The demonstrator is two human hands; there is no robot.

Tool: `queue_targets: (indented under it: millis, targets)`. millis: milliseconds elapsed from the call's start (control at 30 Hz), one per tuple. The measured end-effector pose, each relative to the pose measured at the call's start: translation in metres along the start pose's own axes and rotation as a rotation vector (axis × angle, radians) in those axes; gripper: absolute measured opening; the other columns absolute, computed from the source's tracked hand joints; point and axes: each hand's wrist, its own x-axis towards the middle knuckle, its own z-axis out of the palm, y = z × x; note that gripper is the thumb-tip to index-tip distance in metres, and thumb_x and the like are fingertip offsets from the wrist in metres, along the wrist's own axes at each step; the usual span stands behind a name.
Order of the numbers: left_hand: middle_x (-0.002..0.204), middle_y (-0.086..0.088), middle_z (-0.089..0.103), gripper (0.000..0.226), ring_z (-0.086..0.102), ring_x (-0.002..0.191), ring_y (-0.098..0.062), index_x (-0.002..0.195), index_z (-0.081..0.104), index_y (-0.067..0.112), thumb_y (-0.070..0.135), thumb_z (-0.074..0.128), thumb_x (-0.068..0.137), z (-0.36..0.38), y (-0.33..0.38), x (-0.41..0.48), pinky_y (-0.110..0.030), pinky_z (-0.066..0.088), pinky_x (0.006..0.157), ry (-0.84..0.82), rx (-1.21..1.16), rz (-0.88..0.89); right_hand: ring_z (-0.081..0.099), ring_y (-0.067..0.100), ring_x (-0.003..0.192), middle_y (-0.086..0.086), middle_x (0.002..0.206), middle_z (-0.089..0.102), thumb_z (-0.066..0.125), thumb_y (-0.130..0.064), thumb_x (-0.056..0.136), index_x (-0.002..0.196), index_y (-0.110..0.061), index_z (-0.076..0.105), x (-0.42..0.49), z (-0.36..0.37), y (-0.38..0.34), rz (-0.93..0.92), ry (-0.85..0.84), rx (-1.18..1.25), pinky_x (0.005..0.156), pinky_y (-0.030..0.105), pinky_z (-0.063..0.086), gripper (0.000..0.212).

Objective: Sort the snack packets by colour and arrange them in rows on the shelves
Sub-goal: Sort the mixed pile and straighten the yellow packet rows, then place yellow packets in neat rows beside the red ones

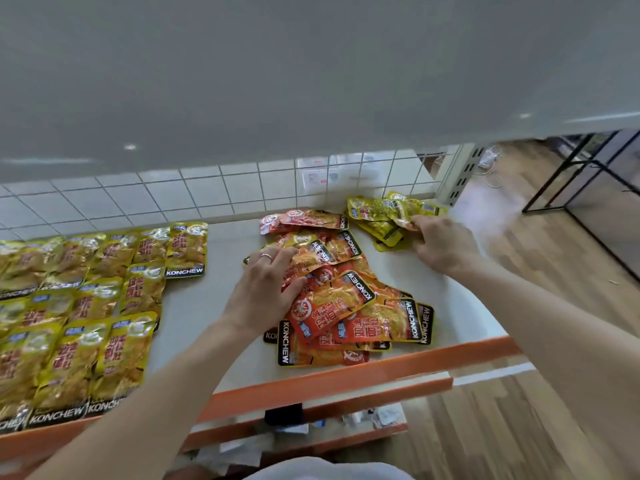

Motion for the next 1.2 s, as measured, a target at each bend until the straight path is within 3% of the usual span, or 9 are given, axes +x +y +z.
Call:
queue_targets:
  millis: [200,333,400,567,633,833,933,1033,1200]
  targets:
    - [0.086,-0.011,0.071,0.014,0.068,0.071,-0.031,0.103,0.07,0.007,0.015,0.062,0.094,-0.01,0.007,0.003,-0.043,0.059,0.063,0.197,0.118,0.182,0.062,0.044,0.085,0.022,0.094,0.069,0.057,-0.014,0.096,0.112,-0.007,0.068,-0.025,-0.012,-0.006,-0.038,0.27,0.28,0.069,0.045,0.049,0.02]
    - [0.107,-0.004,0.069,0.011,0.064,0.096,-0.027,0.095,0.076,0.016,0.015,0.075,0.085,-0.021,0.007,0.001,-0.04,0.04,0.084,0.375,0.22,0.274,0.062,0.032,0.07,0.012,0.077,0.069,0.066,-0.013,0.092,0.095,-0.004,0.071,-0.047,-0.029,-0.032,-0.08,0.347,0.523,0.062,0.036,0.046,0.01]
    - [0.106,-0.006,0.061,0.011,0.056,0.097,-0.027,0.095,0.077,0.023,0.023,0.073,0.085,-0.028,0.008,-0.006,-0.038,0.033,0.08,0.485,0.207,0.265,0.06,0.027,0.067,0.009,0.073,0.065,0.067,-0.013,0.092,0.087,-0.005,0.068,-0.058,-0.036,-0.047,-0.053,0.323,0.633,0.063,0.036,0.046,0.01]
    - [0.07,0.006,0.067,0.033,0.061,0.059,-0.011,0.101,0.076,0.037,0.011,0.056,0.1,-0.045,0.018,-0.037,-0.029,0.049,0.055,0.489,-0.443,0.039,0.056,0.027,0.069,0.011,0.074,0.065,0.07,-0.016,0.089,0.08,-0.007,0.065,-0.078,-0.045,-0.08,-0.032,0.251,0.821,0.061,0.026,0.043,0.014]
    - [0.076,0.015,0.074,0.047,0.071,0.068,-0.008,0.091,0.075,0.043,0.005,0.051,0.103,-0.051,0.028,-0.05,-0.025,0.055,0.058,0.413,-0.789,-0.138,0.065,0.029,0.075,0.011,0.079,0.07,0.07,-0.017,0.089,0.086,-0.01,0.071,-0.085,-0.047,-0.092,-0.016,0.181,0.963,0.068,0.036,0.053,0.008]
    - [0.094,0.0,0.077,0.045,0.072,0.093,-0.019,0.1,0.069,0.008,-0.018,0.033,0.095,-0.056,0.022,-0.079,-0.029,0.059,0.075,0.351,-1.281,-0.44,0.073,0.028,0.088,0.006,0.092,0.077,0.067,-0.012,0.092,0.096,-0.019,0.075,-0.109,-0.052,-0.13,0.069,-0.073,1.387,0.09,0.054,0.056,0.012]
    - [0.098,-0.007,0.076,0.039,0.073,0.092,-0.024,0.099,0.07,0.006,-0.013,0.036,0.094,-0.058,0.018,-0.097,-0.044,0.057,0.085,0.332,-1.34,-0.505,0.074,0.028,0.091,0.007,0.096,0.077,0.066,-0.011,0.092,0.102,-0.015,0.074,-0.118,-0.046,-0.147,0.112,-0.179,1.501,0.092,0.053,0.055,0.014]
    - [0.088,-0.002,0.076,0.012,0.072,0.09,-0.025,0.089,0.074,0.017,0.013,0.064,0.094,-0.06,0.008,-0.113,-0.043,0.055,0.083,0.433,-1.136,-0.556,0.073,0.029,0.094,0.008,0.1,0.076,0.067,-0.014,0.091,0.107,-0.014,0.072,-0.124,-0.041,-0.163,0.16,-0.255,1.586,0.094,0.053,0.054,0.017]
    - [0.08,-0.001,0.073,0.012,0.071,0.082,-0.022,0.081,0.07,0.02,0.011,0.076,0.086,-0.074,-0.012,-0.127,-0.048,0.057,0.082,0.518,-1.043,-0.579,0.074,0.027,0.092,0.008,0.098,0.076,0.067,-0.014,0.091,0.107,-0.012,0.07,-0.128,-0.04,-0.19,0.22,-0.316,1.655,0.09,0.05,0.056,0.016]
